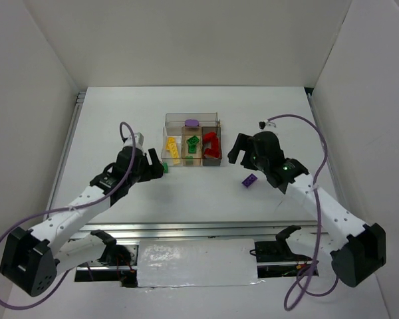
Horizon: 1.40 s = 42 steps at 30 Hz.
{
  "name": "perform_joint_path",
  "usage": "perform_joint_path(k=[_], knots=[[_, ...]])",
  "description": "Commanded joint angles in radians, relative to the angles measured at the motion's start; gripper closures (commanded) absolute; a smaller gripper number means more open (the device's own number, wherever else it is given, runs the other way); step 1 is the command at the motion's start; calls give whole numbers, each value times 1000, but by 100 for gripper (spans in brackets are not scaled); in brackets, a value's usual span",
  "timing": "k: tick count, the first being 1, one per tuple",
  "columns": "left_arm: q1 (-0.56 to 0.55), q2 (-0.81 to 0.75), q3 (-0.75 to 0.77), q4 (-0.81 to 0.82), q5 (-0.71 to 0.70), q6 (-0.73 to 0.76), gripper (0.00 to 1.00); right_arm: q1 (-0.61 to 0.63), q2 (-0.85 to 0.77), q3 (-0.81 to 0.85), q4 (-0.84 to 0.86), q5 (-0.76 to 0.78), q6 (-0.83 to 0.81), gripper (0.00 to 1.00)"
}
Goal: Sort the legos into containers by color
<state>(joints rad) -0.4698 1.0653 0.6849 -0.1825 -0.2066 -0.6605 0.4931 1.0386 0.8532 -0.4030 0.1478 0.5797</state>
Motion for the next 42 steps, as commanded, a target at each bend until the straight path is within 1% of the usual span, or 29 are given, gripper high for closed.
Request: perform_joint_path(k=[1,3,5,8,10,12,15,16,17,18,20,23,25,27,28,29,30,31,33,34,36,37,38,39,40,41,42], knots=[[-36,-106,-13,-30,58,5,16,-74,112,8,-103,159,120,0],[-56,-166,-4,-83,36,10,16,-142,177,-17,-73,119,135,0],[-76,-217,16,-165,0,1,15,-177,253,-31,-63,130,147,0],[-92,-266,44,-242,10,-7,15,-186,351,-17,-83,142,148,0],[-96,-290,54,-285,6,-5,14,-185,380,-19,-76,115,154,0],[-115,-301,59,-296,-14,-8,14,-185,399,-29,-66,99,163,1],[-133,-307,54,-291,-7,-8,13,-182,416,-63,-45,79,177,4],[-136,-304,51,-290,-7,-8,13,-183,422,-66,-49,78,180,5],[-138,-303,51,-288,-7,-10,13,-182,429,-65,-57,82,184,13],[-139,-303,51,-288,-7,-8,13,-185,428,-66,-60,85,186,13],[-142,-307,48,-287,-8,-10,13,-182,431,-65,-75,81,181,19],[-144,-321,50,-285,-19,-10,12,-183,468,-46,-111,64,184,22],[-142,-329,53,-284,-24,-10,12,-182,486,-16,-143,53,169,30],[-144,-330,54,-281,-25,-5,11,-182,498,-8,-145,38,164,53],[-144,-330,57,-281,-24,-4,11,-177,488,-14,-135,30,164,75],[-142,-330,56,-279,-24,-4,11,-179,477,-22,-125,16,164,94],[-142,-332,54,-279,-24,-4,11,-176,463,-25,-120,16,170,100],[-144,-332,53,-273,-20,-4,11,-171,450,-20,-123,18,172,100],[-144,-335,48,-273,-27,-8,11,-147,373,13,-134,41,167,100],[-145,-338,45,-278,-34,-11,11,-130,309,27,-122,48,161,100],[-144,-352,41,-282,-77,-33,9,-93,269,93,-64,24,125,100],[-144,-358,32,-284,-98,-43,8,-91,277,122,-42,0,112,100],[-144,-364,25,-287,-117,-54,7,-90,306,165,-36,-23,105,100],[-144,-372,22,-288,-135,-68,6,-87,351,287,-55,-72,70,100],[-144,-373,24,-293,-143,-76,5,-77,462,353,-65,-94,40,100],[-142,-375,27,-301,-148,-83,5,-70,524,428,-82,-102,22,100],[-144,-376,25,-296,-146,-83,5,-48,591,592,-133,-106,-22,100]])
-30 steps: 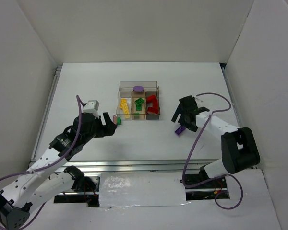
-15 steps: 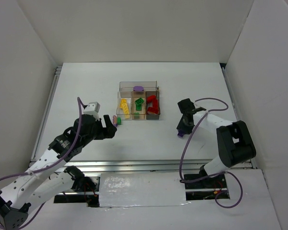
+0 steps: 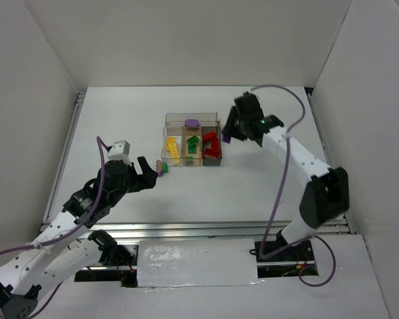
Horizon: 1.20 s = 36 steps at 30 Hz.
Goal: Sort the legos into containers by color
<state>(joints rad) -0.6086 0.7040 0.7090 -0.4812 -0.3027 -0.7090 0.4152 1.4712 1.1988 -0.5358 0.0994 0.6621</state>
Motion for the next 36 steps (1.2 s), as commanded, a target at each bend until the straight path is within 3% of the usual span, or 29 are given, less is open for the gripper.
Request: perform_joint_path(k=[1,2,6,10,15,20,21,24,29,31,32,36], knots=[[-3,-15,1,6,-50,-35,4,37,286,322,-25,-63,-125,100],[-3,-15,1,4,-50,-38,4,45,346,488,-55,-52,-134,100],[-3,-2,9,6,-65,-38,2,57,613,889,-183,-40,-180,99],[-2,17,7,39,-52,-32,2,51,811,1168,-286,23,-217,93],[0,48,-5,78,-46,-27,2,48,851,1121,-170,46,-266,84],[1,57,-11,110,-24,-6,2,34,913,1151,-168,45,-280,78],[1,54,-19,116,-19,-3,2,36,920,1151,-162,49,-285,67],[1,43,-35,136,-12,5,2,28,925,1150,-147,65,-291,49],[0,32,-74,182,13,2,1,7,952,1171,-127,37,-297,47],[0,35,-85,197,22,2,1,4,956,1186,-133,29,-295,35],[1,35,-92,207,27,2,1,7,945,1185,-133,28,-295,21],[1,51,-118,245,28,6,0,13,847,1095,-125,14,-279,10]])
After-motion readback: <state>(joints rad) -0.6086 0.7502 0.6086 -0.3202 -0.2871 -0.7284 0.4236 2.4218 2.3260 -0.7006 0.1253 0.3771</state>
